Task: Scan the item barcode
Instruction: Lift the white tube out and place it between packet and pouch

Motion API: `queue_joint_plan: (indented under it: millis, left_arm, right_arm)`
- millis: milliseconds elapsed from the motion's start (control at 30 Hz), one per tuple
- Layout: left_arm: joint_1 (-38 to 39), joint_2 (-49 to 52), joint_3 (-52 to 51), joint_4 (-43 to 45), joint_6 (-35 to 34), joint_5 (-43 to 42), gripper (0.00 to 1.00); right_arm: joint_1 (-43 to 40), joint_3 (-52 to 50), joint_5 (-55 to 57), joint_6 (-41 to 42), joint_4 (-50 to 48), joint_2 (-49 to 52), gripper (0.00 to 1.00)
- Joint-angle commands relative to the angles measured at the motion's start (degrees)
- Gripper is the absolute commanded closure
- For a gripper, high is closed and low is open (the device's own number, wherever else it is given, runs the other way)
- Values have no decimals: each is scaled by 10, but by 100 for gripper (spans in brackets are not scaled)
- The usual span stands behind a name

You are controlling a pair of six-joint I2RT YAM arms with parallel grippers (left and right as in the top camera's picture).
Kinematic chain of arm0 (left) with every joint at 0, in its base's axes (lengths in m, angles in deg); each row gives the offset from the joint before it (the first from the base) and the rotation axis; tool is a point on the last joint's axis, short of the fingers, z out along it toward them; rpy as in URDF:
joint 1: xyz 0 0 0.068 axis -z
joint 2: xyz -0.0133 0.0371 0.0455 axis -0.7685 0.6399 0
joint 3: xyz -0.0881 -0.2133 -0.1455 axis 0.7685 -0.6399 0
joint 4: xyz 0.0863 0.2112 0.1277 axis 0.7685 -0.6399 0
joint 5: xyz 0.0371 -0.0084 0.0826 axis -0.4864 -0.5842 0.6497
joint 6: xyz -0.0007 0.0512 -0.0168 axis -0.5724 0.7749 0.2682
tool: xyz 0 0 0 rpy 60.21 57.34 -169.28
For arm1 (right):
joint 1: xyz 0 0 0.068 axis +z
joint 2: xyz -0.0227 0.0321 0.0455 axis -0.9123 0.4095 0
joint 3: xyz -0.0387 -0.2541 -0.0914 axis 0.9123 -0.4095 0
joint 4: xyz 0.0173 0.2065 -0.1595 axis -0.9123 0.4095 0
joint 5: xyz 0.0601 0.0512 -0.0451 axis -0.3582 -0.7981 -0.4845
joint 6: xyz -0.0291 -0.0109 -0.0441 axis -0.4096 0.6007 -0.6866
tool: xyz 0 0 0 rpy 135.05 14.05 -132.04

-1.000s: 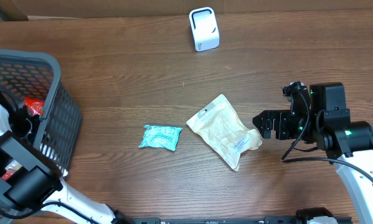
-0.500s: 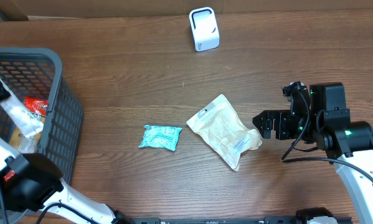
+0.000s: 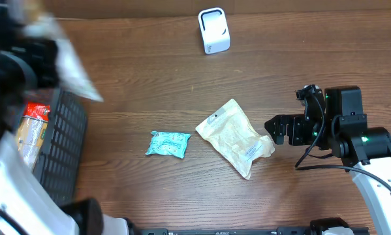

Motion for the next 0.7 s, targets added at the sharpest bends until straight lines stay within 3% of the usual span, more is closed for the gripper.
queue_joint_plan:
  millis: [0,200,400,667]
  left_arm:
    - [133,18,-32,-1,-84,29,96]
    - [287,70,-155,22,-263,204,96]
    - [370,143,-275,81,-423,228,96]
    - [435,295,-393,130,-458,193,96]
  right_arm:
    - [3,12,-3,0,-5,0,0]
    - [3,12,-3,0,0,0,0]
    - [3,12,-3,0,4,0,0]
    - [3,12,-3,-1,5,0,0]
